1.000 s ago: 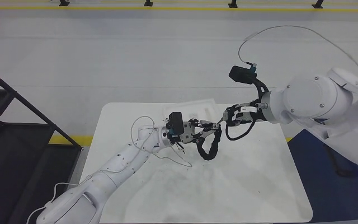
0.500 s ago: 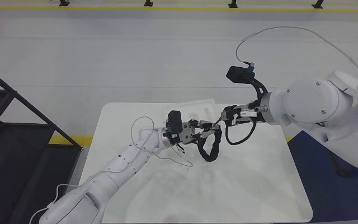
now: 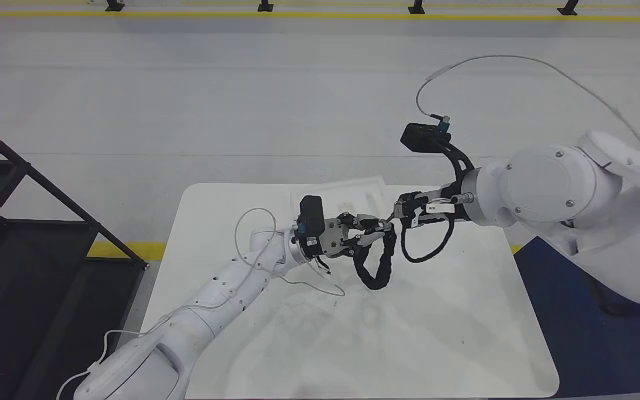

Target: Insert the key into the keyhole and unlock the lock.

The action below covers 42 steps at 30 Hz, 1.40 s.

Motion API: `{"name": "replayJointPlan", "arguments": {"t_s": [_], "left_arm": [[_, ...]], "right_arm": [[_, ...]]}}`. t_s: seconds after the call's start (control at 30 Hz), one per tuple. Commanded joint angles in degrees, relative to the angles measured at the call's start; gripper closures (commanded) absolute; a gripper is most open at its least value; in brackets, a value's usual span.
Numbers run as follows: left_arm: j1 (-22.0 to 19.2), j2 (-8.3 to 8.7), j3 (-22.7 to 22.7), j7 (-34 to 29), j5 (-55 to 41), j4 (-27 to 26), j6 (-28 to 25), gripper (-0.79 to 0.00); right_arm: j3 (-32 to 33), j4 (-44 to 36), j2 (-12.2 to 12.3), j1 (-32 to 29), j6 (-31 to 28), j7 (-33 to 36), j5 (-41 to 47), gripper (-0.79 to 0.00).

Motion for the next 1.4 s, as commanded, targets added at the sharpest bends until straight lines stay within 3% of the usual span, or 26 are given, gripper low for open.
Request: {"name": "replayJointPlan", "arguments": {"t_s": [0.0, 0.8, 1.37], "left_arm": [[0.0, -0.07, -0.1, 0.0, 0.1, 0.1, -0.2, 0.0], [0.6, -0.98, -1.1, -0.2, -1.2, 0.7, -3.5, 0.0], [0.2, -1.43, -1.5, -2.0, -0.9, 1.3, -5.3, 0.0]], "right_arm": [[0.3, 0.0, -0.1, -0.2, -0.1, -0.4, -0.2, 0.0], [2.0, -1.3, -1.1, -2.4, -1.0, 1.3, -5.7, 0.0], [-0.1, -1.5, -3.6, -0.8, 0.3, 6.7, -13.0, 0.0]]}}
